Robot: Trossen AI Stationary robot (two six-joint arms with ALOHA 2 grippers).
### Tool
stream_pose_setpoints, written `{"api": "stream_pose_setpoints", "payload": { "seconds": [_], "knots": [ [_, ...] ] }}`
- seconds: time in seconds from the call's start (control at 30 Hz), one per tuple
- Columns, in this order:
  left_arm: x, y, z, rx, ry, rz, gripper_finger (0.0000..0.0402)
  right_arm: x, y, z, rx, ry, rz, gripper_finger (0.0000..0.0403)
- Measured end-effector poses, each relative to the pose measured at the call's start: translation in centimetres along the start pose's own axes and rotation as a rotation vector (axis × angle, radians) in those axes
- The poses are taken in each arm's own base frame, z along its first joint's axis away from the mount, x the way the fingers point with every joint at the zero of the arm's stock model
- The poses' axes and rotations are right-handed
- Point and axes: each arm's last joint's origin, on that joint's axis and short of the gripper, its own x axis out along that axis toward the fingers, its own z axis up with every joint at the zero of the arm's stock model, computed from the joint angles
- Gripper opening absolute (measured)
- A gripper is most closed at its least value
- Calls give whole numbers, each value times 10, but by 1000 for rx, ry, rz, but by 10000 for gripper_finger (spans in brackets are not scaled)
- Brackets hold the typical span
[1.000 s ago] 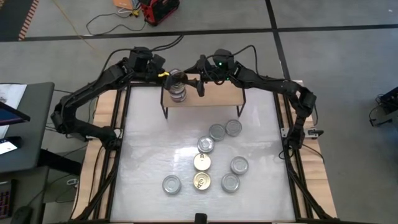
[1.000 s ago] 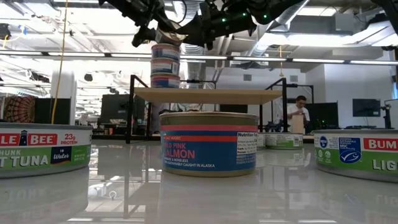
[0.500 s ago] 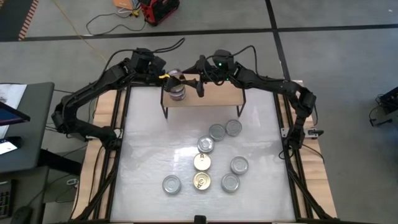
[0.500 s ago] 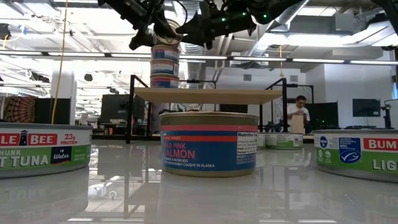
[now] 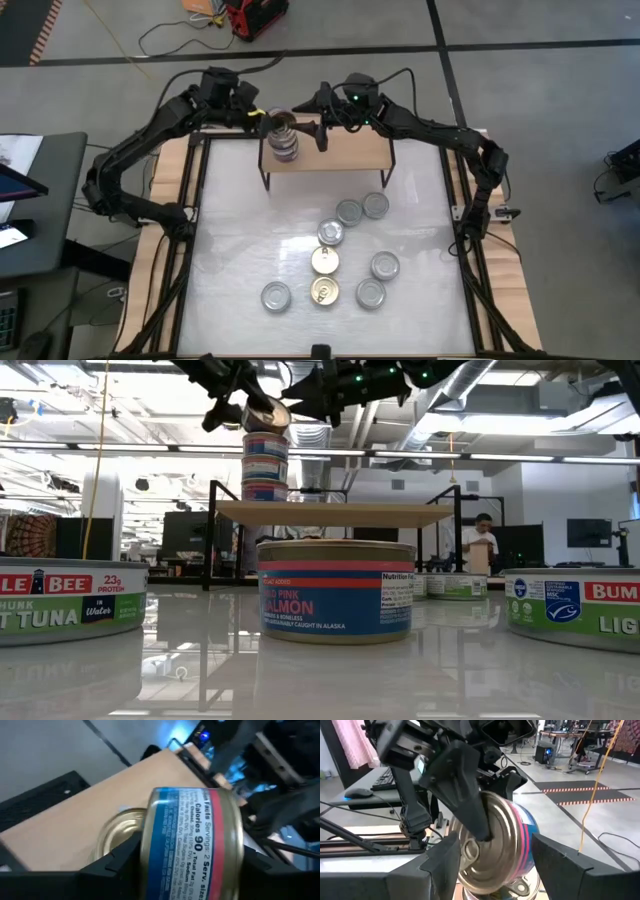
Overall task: Stack canned seafood by type on shelf
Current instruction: Stack the blue tuna can on top of the blue tuna can
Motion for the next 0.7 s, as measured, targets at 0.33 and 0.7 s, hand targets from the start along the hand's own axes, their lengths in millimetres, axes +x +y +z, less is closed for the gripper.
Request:
{"api": "stream_pose_setpoints", "payload": {
  "seconds": [0.33,0.7],
  "knots": [
    [1,9,0,-15,15,26,202,0,-1,-2,9,21,-4,265],
    [1,11,0,-18,33,-5,209,0,-1,-3,10,30,-3,265]
  ]
}}
